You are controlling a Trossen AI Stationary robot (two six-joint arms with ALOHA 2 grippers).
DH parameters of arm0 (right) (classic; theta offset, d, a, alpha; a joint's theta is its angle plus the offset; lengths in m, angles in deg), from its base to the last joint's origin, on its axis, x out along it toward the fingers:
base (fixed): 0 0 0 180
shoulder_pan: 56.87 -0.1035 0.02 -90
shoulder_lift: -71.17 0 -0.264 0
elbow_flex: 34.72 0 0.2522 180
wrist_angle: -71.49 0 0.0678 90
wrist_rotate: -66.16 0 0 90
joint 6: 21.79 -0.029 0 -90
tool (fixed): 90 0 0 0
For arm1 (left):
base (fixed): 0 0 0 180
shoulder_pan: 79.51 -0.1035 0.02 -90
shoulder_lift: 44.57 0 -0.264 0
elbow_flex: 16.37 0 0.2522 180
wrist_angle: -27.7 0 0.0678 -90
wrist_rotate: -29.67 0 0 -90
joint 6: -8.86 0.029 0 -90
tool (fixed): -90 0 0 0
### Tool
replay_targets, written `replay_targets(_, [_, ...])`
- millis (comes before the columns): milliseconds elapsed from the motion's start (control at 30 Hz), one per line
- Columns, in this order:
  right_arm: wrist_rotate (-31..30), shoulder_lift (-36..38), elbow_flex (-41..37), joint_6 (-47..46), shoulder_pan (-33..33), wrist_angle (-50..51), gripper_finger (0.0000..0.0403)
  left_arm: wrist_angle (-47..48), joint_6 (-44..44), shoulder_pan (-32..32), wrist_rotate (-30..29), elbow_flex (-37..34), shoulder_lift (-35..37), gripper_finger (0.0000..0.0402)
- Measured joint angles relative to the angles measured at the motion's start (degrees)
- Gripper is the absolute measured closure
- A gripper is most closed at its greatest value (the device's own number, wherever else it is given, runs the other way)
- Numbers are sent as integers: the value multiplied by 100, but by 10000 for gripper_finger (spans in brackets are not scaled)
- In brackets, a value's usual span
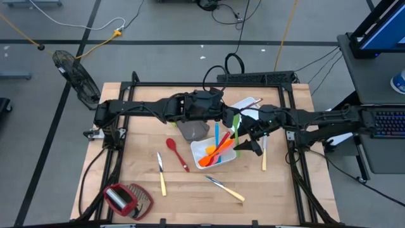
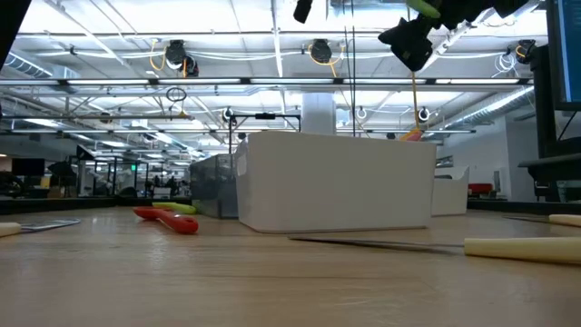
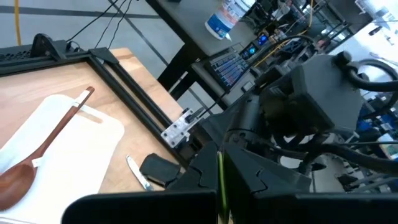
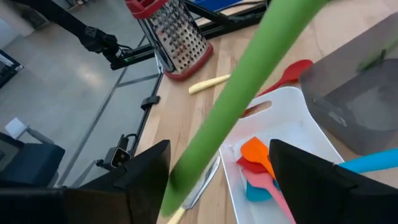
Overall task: Pick & Place Kitchen Items
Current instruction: Put the green spatula into the bottom white bin
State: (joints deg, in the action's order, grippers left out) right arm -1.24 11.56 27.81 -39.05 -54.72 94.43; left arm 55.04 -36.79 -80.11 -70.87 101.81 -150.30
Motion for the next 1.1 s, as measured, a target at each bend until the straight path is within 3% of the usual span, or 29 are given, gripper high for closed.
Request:
replay_targets(233, [0,-17,0,-57,0,27,210,155,0,0,2,0,0,401])
replay_targets(500, [-201,-22,-2,-100,7,93,380,109,66,1,65,0,3,400])
replay_targets(633, [-270,-18,-2,-34,0,258,379,139,319,4,263,2,11,384])
replay_targets(933, [-1437,-15,-2,515,0,1416,382,618,756,-73,54,0,4,318])
replay_targets(1100, [-2215,-3,-2,922,-1,2028,382,1133,1462,-258,-52,0,4,289])
